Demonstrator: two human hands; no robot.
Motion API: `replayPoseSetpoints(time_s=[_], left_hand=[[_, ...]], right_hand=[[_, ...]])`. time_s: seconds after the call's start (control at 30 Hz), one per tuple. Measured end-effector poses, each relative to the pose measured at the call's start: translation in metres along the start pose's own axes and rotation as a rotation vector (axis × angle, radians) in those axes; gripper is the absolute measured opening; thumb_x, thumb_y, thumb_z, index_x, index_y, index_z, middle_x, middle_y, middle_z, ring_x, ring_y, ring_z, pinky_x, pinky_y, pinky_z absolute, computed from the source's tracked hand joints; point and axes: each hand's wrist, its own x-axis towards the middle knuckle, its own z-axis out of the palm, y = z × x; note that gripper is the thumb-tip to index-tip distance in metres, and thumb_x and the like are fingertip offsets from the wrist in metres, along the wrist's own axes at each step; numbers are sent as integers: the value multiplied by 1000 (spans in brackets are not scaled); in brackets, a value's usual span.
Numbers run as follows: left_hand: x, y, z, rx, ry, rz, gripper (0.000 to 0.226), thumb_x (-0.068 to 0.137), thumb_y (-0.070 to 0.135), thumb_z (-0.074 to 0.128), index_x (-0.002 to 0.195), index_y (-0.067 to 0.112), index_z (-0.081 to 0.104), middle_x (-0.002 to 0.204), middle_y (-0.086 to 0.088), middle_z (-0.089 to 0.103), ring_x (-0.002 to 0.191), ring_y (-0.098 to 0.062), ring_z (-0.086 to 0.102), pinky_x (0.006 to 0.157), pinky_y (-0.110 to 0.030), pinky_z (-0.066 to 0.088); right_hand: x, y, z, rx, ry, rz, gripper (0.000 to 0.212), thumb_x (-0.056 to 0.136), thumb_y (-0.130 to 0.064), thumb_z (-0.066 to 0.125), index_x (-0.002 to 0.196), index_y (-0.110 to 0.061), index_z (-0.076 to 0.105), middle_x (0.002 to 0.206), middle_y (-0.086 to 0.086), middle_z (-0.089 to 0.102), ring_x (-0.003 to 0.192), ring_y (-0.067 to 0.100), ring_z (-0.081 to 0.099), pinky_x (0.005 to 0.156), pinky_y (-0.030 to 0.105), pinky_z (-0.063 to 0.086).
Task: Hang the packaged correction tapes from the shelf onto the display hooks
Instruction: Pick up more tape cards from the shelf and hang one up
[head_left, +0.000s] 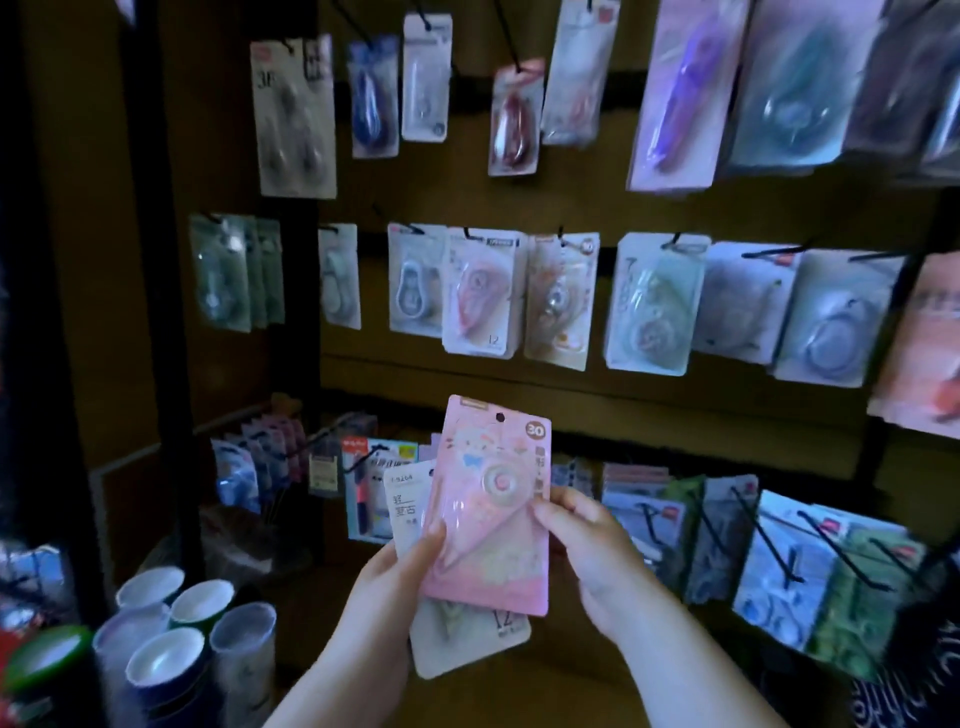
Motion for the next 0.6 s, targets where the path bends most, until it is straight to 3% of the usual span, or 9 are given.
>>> replayPoseSetpoints(time_s=[0.1,0.2,0.4,0.6], left_hand=[[8,14,15,29,-10,37,19,88,22,53,101,10,59,91,-15,69,79,-30,66,67,-39,52],[22,28,28,75,-38,74,21,90,23,51,104,10,59,98,-16,68,87,-32,65,75,-40,53],[54,48,45,59,-39,59,27,91,29,50,98,8,65,101,-20,69,96,-37,65,94,-54,47],[75,57,61,44,17,71,25,89,30,52,105,14,64,109,-16,66,103,-34,62,100,-52,43]], right_hand=[[6,-21,-6,-19,45,-39,24,93,-9,45,73,-17,56,80,-1,62,78,11,56,66,25,41],[15,-37,-11,2,86,-51,24,93,-9,45,73,-16,56,81,2,62,79,15,56,75,32,43],[41,-68,-17,95,142,-86,26,94,-5,42,74,-13,56,77,4,62,72,15,57,64,27,45],[60,-96,-23,97,244,-132,25,93,-8,45,71,-13,55,74,7,59,69,19,55,66,30,44]])
